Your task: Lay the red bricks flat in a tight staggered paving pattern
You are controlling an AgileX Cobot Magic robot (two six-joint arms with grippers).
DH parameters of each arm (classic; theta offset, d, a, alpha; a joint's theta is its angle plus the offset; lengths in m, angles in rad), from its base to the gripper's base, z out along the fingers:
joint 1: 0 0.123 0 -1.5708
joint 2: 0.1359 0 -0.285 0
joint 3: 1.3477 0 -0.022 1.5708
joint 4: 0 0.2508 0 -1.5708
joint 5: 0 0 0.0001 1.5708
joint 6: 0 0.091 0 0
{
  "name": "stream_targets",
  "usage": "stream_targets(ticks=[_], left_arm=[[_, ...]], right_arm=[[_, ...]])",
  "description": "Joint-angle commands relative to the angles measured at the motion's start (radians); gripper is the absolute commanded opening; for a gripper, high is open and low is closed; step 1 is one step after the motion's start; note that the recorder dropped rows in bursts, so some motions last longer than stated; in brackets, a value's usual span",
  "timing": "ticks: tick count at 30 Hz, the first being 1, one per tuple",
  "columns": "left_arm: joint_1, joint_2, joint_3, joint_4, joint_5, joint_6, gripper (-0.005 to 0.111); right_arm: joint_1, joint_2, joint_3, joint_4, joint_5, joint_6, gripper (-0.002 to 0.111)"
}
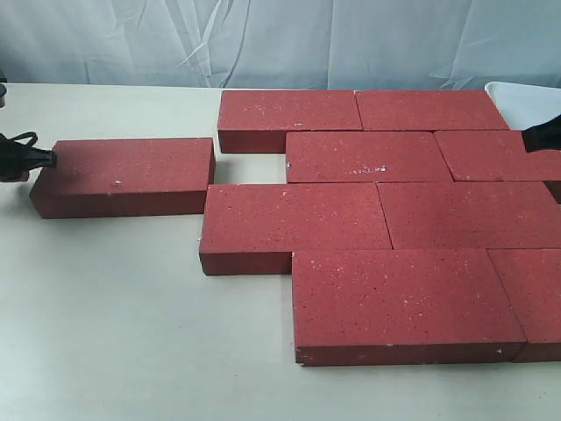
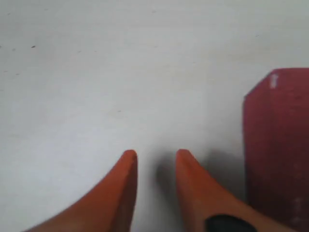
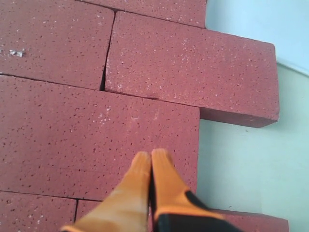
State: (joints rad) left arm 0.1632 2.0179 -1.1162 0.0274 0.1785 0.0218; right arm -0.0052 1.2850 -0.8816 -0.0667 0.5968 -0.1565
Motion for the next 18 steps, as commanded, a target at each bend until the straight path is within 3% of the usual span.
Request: stream_targets(ticks=[1,3,7,10,14,18], left_arm=[[0.035,-0.074,-0.003,0.048,0.029,0.013,0.048],[0.021,-0.146,-0.003,0.078,0.049,0.050,0.039],[-0.080,-0.274,-0.003,0.063,0.179,0.301,0.001],[-0.179,-0.291,-0.003,-0.012,0.319,0.440,0.001],[-0.295,-0.272,-0.003,-0.078,0.393,0.701,0.002],[-0.344,-0.270,-0.003,-0.081,0.465,0.904,0.023]], right_arm=[[-0.006,-0.006,0.001,-0.001,-0.005,0.000,-0.001],[-0.006,-0.006,0.001,-0.001,-0.005,0.000,-0.001],[-0.006,-0.006,0.001,-0.001,-0.005,0.000,-0.001],[-0.006,-0.006,0.001,-0.001,-0.005,0.000,-0.001],[-0.006,-0.006,0.001,-0.001,-0.009,0.000,-0.001],[-0.006,-0.006,0.001,-0.001,-0.009,0.000,-0.001]])
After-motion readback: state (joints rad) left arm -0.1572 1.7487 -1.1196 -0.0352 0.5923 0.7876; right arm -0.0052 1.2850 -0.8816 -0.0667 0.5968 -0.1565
